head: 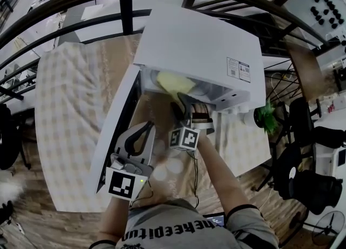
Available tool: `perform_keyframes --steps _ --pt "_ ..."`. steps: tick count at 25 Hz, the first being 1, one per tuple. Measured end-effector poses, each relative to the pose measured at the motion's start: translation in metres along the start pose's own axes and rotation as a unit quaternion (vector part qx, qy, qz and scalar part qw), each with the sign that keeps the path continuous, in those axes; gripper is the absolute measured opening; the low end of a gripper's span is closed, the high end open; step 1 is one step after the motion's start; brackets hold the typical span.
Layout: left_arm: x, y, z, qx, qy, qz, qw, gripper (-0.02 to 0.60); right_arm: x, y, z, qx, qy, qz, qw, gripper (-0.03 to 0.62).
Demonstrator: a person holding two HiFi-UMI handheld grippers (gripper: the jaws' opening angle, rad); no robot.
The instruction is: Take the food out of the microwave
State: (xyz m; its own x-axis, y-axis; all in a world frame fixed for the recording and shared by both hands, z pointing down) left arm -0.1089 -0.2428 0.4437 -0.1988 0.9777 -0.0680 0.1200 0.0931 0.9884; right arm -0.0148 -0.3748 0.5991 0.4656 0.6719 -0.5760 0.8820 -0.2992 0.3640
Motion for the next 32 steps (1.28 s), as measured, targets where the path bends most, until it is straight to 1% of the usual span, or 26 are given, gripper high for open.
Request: perform_keyframes --steps 9,12,15,19,24,32 --pt "-0.004 0.004 0.000 0.006 0.003 -0.007 1.0000 0.015 -0.016 0.001 0.003 0.014 0.014 -0.014 1.000 0.219" --pt "-0.005 0.006 -0.003 0.009 0.000 -0.011 0.9999 0.015 -0.017 -0.001 0.007 0.020 0.029 -0.018 0.999 0.153" --pt "-0.005 0.006 -0.003 0.008 0.000 -0.010 0.9999 0.015 -0.015 -0.002 0.009 0.023 0.033 -0.022 0.999 0.136" --pt "-0.004 0.005 -0.002 0.007 0.003 -0.011 0.9999 0.015 -0.009 -0.006 0.013 0.013 0.041 -0.009 0.999 0.118" --pt "-0.002 0.003 0.000 0.008 0.005 -0.009 0.9999 0.015 0.001 -0.007 0.015 0.000 0.035 -0.015 0.999 0.098" --pt "0.004 -0.004 0.004 0.004 0.008 -0.001 1.0000 0.015 0.024 -0.016 0.022 -0.046 0.028 0.004 0.999 0.091"
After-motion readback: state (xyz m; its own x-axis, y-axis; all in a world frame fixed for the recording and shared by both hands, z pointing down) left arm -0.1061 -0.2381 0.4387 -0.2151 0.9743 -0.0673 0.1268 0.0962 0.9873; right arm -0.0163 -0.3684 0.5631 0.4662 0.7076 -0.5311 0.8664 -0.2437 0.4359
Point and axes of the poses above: the fingertips, and each gripper's own axes: x backward along the fingers, z to its right, y out of its underside, the point moved 5 cm from there along x, backward along the fingers, and after that the axes turned 9 degrees about -y, right-handed, at the moved point
